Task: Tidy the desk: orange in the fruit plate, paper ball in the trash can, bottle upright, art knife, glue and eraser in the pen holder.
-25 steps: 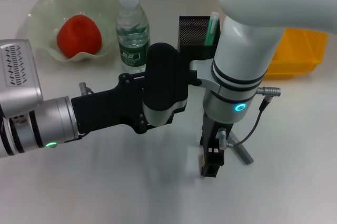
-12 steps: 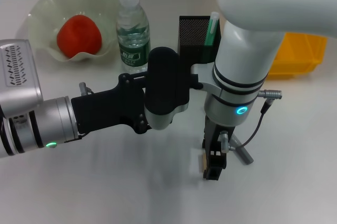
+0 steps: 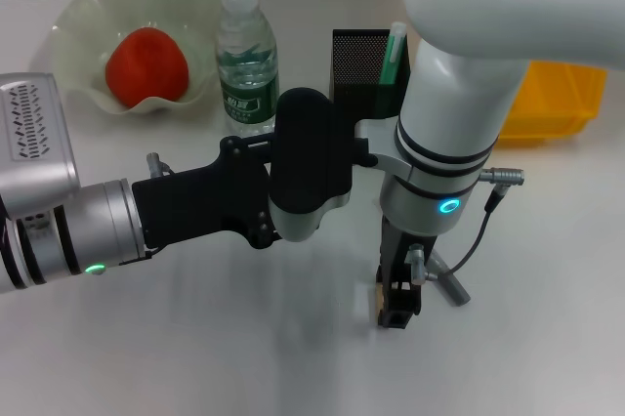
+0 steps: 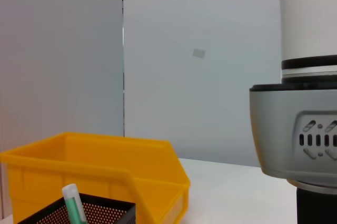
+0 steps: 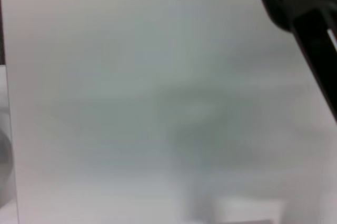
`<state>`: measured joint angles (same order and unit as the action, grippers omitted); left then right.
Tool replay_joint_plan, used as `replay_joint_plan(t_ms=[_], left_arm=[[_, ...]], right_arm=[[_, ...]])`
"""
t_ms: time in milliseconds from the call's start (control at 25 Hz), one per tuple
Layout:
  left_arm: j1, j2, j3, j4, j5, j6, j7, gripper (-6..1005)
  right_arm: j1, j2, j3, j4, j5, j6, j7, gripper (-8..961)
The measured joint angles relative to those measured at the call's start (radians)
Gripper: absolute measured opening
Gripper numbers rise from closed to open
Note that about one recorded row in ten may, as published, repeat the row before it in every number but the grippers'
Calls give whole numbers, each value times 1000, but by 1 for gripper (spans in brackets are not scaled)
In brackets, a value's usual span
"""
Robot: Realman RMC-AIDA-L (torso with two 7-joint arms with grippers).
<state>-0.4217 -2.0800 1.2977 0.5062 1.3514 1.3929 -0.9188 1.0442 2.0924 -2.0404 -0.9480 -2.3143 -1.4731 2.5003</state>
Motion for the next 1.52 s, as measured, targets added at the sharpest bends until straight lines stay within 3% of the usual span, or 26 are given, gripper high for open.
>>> replay_joint_plan(t_ms=[40,240,680,920,1520], left_arm=[[0,0,0,0,0,1,0,602],[0,0,0,0,0,4,0,602],[1,0,0,0,0,6,0,601],[1,0,0,0,0,8,0,601],[1,0,0,0,0,7,0,602]], right_arm=[[0,0,0,0,0,-1,0,698],[0,0,0,0,2,-5,2,508],[-4,0,2,-19,3,-9,9,478],[-4,0,2,-20,3,-18,9,386],[-15,0,12,-33,-2,-18,11,383]])
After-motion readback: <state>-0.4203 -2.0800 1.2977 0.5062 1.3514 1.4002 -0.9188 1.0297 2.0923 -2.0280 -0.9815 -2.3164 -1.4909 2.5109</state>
